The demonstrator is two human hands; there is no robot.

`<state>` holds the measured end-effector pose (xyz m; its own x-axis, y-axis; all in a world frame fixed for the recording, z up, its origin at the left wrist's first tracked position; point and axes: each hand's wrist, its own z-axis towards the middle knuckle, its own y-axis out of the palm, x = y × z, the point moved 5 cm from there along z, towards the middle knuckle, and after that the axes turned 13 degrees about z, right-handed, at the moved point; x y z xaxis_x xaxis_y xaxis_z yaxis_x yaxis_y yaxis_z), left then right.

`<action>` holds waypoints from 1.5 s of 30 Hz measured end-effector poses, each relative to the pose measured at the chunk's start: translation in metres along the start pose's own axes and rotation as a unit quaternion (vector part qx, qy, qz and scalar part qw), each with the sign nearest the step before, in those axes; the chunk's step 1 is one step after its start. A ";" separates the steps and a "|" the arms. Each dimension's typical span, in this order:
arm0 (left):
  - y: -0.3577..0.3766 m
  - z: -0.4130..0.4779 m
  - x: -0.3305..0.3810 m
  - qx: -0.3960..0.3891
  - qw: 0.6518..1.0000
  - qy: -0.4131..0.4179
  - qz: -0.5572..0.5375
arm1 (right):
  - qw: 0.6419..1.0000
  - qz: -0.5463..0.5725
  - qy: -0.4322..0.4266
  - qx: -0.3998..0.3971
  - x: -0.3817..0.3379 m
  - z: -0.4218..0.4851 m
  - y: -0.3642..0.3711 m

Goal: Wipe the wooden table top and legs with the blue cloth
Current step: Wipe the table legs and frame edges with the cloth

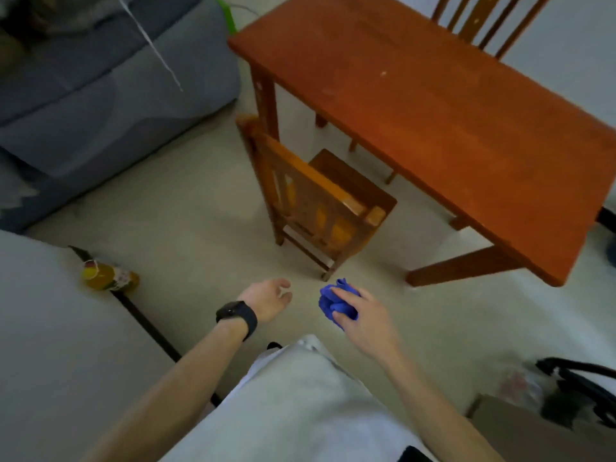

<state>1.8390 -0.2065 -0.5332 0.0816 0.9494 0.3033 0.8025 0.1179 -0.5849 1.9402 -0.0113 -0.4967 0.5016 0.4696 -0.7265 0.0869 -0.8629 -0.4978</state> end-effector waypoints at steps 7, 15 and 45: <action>-0.115 -0.008 -0.129 0.098 0.987 -0.062 0.107 | 0.983 -0.125 -0.099 -0.090 -0.150 0.079 0.070; -0.230 0.036 -0.198 0.151 0.982 -0.057 0.092 | 0.978 -0.146 -0.141 -0.057 -0.259 0.171 0.088; -0.725 0.377 -0.177 0.093 0.868 0.294 0.390 | 0.946 0.023 0.121 0.298 -0.514 0.511 0.078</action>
<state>1.0201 -0.3505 -0.4461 0.8884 0.4550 0.0602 0.2632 -0.3975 -0.8790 1.2490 -0.2246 -0.4043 0.6819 0.3160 -0.6596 -0.4049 -0.5880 -0.7002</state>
